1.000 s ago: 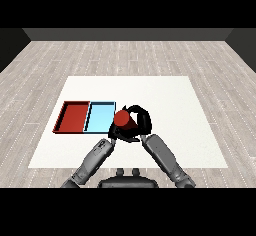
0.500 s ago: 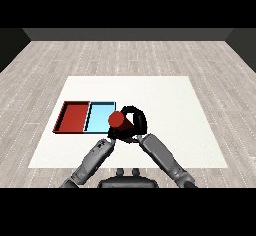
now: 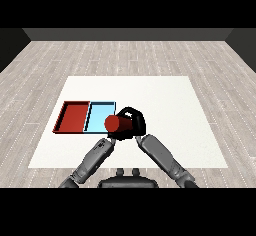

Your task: Pick the red can and put it in the red box

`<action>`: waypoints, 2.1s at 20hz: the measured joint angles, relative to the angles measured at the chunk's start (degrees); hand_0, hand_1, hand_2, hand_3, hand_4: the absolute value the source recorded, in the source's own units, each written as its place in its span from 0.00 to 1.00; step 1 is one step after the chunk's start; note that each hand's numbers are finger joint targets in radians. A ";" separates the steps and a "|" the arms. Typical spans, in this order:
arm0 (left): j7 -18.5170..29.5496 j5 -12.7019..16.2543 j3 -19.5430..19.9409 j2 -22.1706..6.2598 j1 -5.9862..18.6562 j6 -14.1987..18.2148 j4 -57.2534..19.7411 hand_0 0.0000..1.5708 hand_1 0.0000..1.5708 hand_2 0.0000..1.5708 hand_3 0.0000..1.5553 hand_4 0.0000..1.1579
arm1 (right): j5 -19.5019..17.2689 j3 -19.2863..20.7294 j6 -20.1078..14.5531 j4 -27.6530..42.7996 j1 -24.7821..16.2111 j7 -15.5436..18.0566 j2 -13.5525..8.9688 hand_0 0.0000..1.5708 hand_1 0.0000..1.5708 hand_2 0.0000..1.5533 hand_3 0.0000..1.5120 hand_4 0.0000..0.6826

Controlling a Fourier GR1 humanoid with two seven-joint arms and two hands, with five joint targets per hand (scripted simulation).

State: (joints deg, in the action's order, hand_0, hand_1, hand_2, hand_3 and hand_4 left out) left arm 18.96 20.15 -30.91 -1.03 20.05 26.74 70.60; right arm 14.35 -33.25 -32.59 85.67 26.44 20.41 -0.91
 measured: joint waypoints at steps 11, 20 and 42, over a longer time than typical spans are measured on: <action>3.57 0.64 -0.69 0.61 0.43 6.11 -1.09 1.00 1.00 1.00 0.97 0.99 | 0.93 1.40 2.21 0.82 -1.24 -0.51 0.81 0.59 0.59 0.60 0.35 0.00; 8.12 2.03 0.97 0.71 1.93 6.17 -2.02 1.00 1.00 1.00 0.97 0.98 | -3.38 2.54 3.70 0.81 -2.20 -7.10 0.35 0.00 0.00 0.00 0.00 0.00; 6.06 -2.89 5.01 -0.07 1.39 7.57 0.72 1.00 1.00 1.00 0.95 0.97 | -2.06 9.92 10.65 11.14 -11.66 -8.68 -2.78 0.00 0.00 0.00 0.00 0.00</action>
State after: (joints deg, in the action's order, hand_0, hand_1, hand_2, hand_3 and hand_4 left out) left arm 25.02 17.25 -25.90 -1.10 21.43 34.31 71.32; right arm 12.29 -23.33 -21.94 96.81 14.78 11.72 -3.69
